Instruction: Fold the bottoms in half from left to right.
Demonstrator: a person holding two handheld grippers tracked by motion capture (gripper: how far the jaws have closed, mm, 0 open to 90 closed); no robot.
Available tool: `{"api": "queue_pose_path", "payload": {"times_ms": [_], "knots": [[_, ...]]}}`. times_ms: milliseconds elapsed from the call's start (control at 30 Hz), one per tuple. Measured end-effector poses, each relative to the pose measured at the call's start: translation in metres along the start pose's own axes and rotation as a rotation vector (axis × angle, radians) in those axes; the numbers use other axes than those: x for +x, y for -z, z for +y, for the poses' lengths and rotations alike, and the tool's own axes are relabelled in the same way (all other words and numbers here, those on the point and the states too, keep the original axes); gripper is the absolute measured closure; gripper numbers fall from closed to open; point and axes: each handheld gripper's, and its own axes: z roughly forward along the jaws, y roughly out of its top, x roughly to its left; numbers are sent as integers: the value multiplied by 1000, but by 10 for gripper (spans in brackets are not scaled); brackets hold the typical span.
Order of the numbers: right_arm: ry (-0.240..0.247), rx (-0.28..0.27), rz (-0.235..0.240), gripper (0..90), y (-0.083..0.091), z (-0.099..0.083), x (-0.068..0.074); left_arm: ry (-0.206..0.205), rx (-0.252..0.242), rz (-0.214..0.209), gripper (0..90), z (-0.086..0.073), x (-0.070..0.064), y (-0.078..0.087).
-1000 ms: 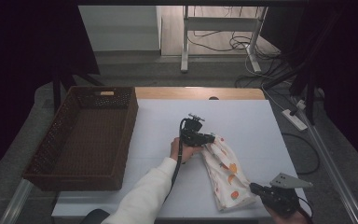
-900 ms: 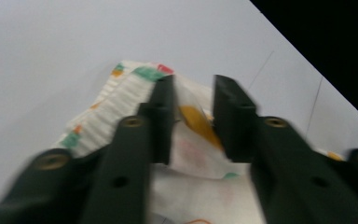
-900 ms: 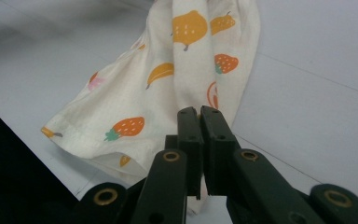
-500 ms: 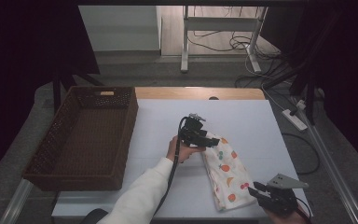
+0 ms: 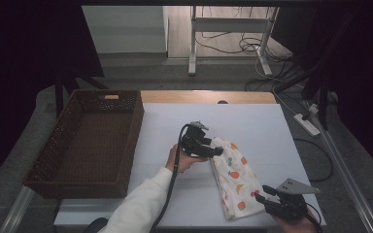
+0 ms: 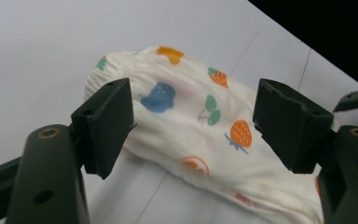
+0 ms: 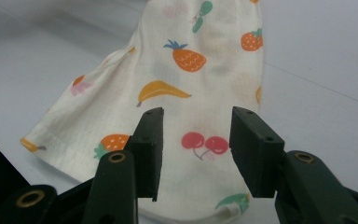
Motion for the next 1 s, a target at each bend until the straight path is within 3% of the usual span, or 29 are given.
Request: {"api": "queue_pose_path", "payload": {"times_ms": [367, 867, 1000], "knots": [[15, -20, 45, 514, -7, 5, -1, -8, -13, 18, 282, -20, -1, 23], [7, -16, 66, 472, -14, 10, 1, -38, -22, 44, 282, -34, -7, 38], [25, -15, 80, 466, -16, 14, 6, -48, -24, 49, 282, -40, -8, 45]]}}
